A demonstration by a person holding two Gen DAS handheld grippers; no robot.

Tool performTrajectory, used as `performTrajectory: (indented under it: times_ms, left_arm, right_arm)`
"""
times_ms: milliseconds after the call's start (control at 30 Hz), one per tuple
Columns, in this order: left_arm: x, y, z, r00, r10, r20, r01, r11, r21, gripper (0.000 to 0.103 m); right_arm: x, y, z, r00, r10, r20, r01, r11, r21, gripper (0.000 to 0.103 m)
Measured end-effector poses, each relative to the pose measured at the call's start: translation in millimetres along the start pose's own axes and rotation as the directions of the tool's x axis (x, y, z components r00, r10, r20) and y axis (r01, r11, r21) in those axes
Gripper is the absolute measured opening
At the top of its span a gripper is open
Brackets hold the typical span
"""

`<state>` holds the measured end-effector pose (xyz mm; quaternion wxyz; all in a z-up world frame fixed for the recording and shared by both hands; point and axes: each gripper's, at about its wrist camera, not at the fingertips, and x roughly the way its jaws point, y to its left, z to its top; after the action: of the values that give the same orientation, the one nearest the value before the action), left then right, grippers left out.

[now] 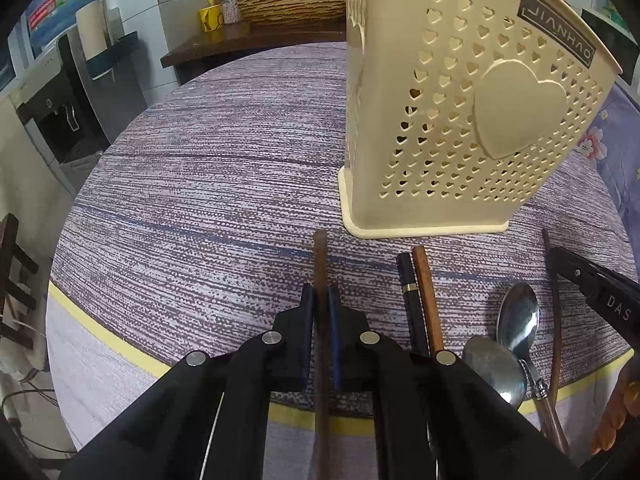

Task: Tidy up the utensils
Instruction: 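Grasp a brown chopstick with the left tool while the right grasps another, lift toward holder, then insert both brown chopsticks into the cream holder and open both tools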

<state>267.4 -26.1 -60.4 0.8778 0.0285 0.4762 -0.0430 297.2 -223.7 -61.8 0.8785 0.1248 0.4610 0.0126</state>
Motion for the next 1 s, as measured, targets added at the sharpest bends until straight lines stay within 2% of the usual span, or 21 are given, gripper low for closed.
performTrajectory:
  times_ms: [167, 267, 367, 500, 633, 800, 900, 1000]
  left_arm:
    - [-6, 5, 1, 0.999, -0.010, 0.031, 0.010, 1.000, -0.025, 0.008]
    - [-23, 10, 2, 0.996, -0.022, 0.082, 0.025, 0.999, -0.039, 0.008]
    - [-53, 16, -1, 0.986, -0.053, 0.157, 0.062, 0.997, -0.055, 0.008]
    - [-99, 24, -3, 0.959, -0.078, 0.273, 0.098, 0.993, -0.061, 0.008]
    - [-137, 29, 3, 0.922, -0.102, 0.374, 0.135, 0.989, -0.063, 0.008]
    - [-164, 26, 11, 0.888, -0.106, 0.447, 0.137, 0.990, -0.037, 0.008]
    - [-172, 25, 14, 0.877, -0.120, 0.465, 0.151, 0.988, -0.029, 0.008]
    - [-182, 25, 17, 0.866, -0.130, 0.482, 0.158, 0.987, -0.018, 0.008]
  right_arm:
    - [-21, -6, 1, 0.996, 0.047, 0.082, -0.045, 0.999, -0.018, 0.008]
    - [-42, -7, 3, 0.987, 0.070, 0.148, -0.064, 0.997, -0.042, 0.008]
    - [-75, -12, 2, 0.969, 0.092, 0.231, -0.080, 0.995, -0.063, 0.007]
    - [-127, -14, -6, 0.931, 0.103, 0.350, -0.063, 0.990, -0.123, 0.007]
    - [-165, -9, -12, 0.893, 0.133, 0.429, -0.050, 0.979, -0.199, 0.006]
    - [-193, -3, -16, 0.857, 0.175, 0.485, -0.053, 0.966, -0.255, 0.006]
    - [-211, 0, -20, 0.834, 0.192, 0.517, -0.063, 0.964, -0.257, 0.006]
    - [-218, 0, -15, 0.825, 0.214, 0.524, -0.086, 0.962, -0.258, 0.006]
